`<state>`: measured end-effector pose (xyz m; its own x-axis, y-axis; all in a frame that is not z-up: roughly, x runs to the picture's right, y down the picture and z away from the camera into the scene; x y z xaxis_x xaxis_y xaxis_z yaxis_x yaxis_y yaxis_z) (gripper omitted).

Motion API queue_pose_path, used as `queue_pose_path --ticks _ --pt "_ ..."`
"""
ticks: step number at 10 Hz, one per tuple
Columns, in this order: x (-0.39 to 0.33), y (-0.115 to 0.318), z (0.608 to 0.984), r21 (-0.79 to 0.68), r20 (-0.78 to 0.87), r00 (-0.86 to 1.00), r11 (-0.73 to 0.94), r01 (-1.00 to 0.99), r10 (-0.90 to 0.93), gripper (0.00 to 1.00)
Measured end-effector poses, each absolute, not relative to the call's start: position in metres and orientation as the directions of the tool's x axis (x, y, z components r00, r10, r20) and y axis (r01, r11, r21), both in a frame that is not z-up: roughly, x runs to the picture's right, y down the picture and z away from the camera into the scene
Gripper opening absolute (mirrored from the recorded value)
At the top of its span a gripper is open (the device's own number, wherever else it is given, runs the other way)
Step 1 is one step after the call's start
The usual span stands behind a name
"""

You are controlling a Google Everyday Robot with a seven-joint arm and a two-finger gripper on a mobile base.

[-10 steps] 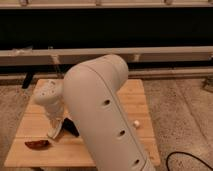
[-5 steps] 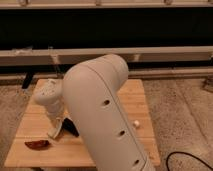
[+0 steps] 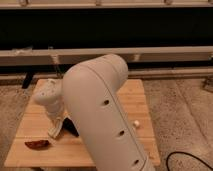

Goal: Wipe the white sponge on the table

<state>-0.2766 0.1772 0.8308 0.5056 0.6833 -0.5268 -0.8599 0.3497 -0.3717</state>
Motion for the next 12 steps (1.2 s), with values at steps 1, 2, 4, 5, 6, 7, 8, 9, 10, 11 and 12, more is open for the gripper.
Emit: queue_pose_path --ticks 1,2,4,5,6,7,8,9,10,11,12 --pt "-0.2756 0.1761 0.8314 -0.370 -0.526 0.505 0.351 -0.860 0.685 0.00" --pt "-0.2752 0.1759 0.8316 -0.370 -0.525 0.506 0.352 -0.860 0.685 0.00" --pt "-0.2742 0.1753 0.8323 -0.369 -0.523 0.506 0.353 -0.860 0.686 0.00" --pt "-0.2739 0.1750 0.8321 -0.369 -0.522 0.508 0.355 -0.859 0.686 0.00" --pt "-0.2730 0.1751 0.8323 -0.367 -0.522 0.507 0.356 -0.859 0.686 0.00" --pt "-0.2729 0.1749 0.8322 -0.366 -0.521 0.507 0.356 -0.860 0.687 0.00" --pt "-0.2722 0.1748 0.8324 -0.365 -0.520 0.506 0.357 -0.860 0.688 0.00" --pt "-0.2723 0.1745 0.8323 -0.364 -0.519 0.506 0.357 -0.860 0.689 0.00" --pt "-0.2714 0.1741 0.8327 -0.364 -0.518 0.505 0.356 -0.861 0.690 0.00" --pt "-0.2689 0.1728 0.8337 -0.361 -0.518 0.503 0.356 -0.862 0.691 0.00" --pt "-0.2677 0.1720 0.8340 -0.361 -0.517 0.503 0.356 -0.862 0.693 0.00"
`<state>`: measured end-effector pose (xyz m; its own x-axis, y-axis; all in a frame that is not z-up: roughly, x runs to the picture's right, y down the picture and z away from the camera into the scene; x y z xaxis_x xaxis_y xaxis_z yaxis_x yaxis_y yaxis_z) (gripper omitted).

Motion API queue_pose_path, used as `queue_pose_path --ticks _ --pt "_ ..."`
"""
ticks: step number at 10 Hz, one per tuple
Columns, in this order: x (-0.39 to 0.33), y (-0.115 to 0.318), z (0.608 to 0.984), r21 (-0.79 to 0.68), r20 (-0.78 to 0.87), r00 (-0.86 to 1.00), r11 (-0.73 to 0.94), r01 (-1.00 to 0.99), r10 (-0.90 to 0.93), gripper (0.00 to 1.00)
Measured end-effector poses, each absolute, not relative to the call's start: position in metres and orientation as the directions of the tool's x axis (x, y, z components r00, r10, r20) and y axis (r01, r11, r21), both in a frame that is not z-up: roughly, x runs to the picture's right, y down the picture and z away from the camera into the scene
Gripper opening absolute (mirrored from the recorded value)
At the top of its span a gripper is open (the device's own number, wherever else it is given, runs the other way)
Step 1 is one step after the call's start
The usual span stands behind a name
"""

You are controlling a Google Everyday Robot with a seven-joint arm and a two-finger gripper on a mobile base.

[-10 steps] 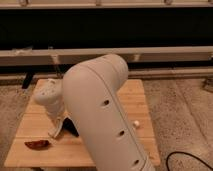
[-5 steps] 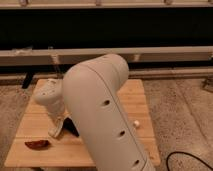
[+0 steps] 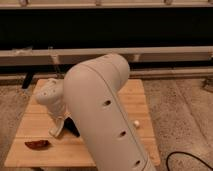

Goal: Wipe the white sponge on the table

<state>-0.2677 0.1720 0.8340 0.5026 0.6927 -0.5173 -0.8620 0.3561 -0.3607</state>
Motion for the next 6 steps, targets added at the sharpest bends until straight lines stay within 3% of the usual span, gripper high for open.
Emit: queue_pose_path --ticks 6 --pt "-0.2634 0.1709 0.8347 -0.355 -0.512 0.500 0.358 -0.863 0.698 0.00"
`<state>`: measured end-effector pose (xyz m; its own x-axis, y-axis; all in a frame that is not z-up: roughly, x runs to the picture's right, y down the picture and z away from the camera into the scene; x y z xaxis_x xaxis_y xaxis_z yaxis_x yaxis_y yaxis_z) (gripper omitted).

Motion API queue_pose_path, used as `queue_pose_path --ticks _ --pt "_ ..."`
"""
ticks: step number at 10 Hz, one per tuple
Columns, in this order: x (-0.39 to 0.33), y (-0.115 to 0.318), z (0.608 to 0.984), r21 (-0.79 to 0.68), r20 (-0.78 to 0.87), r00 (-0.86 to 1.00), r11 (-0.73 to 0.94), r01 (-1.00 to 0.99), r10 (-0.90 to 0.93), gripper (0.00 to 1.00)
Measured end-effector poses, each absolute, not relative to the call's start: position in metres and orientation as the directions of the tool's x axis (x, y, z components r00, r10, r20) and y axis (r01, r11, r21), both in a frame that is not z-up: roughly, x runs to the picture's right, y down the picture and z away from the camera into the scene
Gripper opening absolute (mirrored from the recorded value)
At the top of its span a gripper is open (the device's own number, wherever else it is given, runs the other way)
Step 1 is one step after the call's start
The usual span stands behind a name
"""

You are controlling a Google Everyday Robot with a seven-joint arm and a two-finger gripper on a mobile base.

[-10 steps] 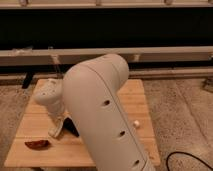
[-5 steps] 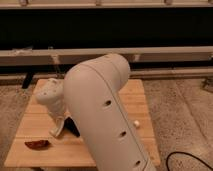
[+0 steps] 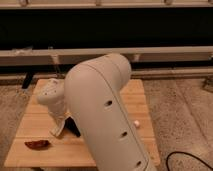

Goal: Wipe the white sponge on the table

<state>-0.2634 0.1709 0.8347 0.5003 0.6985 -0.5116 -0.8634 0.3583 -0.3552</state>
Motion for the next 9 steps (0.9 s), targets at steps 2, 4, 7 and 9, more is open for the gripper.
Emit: queue_pose_path --ticks 2,4,7,9 --pt "-0.2610 0.1698 0.8352 -0.352 -0.510 0.500 0.360 -0.864 0.700 0.00" --pt "-0.2593 0.1689 0.8355 -0.350 -0.508 0.497 0.359 -0.866 0.704 0.00" --pt "-0.2593 0.1670 0.8360 -0.351 -0.504 0.500 0.363 -0.863 0.704 0.16" --pt "-0.2584 0.1655 0.8368 -0.349 -0.503 0.501 0.365 -0.863 0.705 0.22"
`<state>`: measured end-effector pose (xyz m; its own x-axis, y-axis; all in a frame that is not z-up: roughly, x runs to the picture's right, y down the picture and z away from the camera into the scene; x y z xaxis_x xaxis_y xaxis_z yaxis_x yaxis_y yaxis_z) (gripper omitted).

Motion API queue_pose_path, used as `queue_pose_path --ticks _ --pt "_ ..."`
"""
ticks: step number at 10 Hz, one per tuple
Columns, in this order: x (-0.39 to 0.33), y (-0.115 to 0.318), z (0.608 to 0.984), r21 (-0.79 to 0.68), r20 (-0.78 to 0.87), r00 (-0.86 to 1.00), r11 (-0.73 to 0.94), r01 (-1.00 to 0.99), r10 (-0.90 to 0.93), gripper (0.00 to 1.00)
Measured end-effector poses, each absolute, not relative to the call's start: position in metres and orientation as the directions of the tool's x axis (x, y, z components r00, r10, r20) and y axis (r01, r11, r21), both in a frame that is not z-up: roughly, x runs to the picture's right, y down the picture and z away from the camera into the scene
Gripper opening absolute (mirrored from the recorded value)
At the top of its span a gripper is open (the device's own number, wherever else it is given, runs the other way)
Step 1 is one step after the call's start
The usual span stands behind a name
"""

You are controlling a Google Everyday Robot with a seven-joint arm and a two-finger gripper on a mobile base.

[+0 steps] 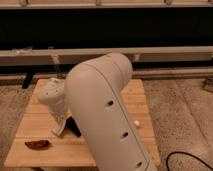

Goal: Wipe the white sponge on the table

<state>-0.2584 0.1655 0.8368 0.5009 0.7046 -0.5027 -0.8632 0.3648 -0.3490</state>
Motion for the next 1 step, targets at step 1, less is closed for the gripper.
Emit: queue_pose_path --ticks 1 --pt "-0.2572 0.1657 0.8368 -0.348 -0.502 0.502 0.367 -0.863 0.704 0.22"
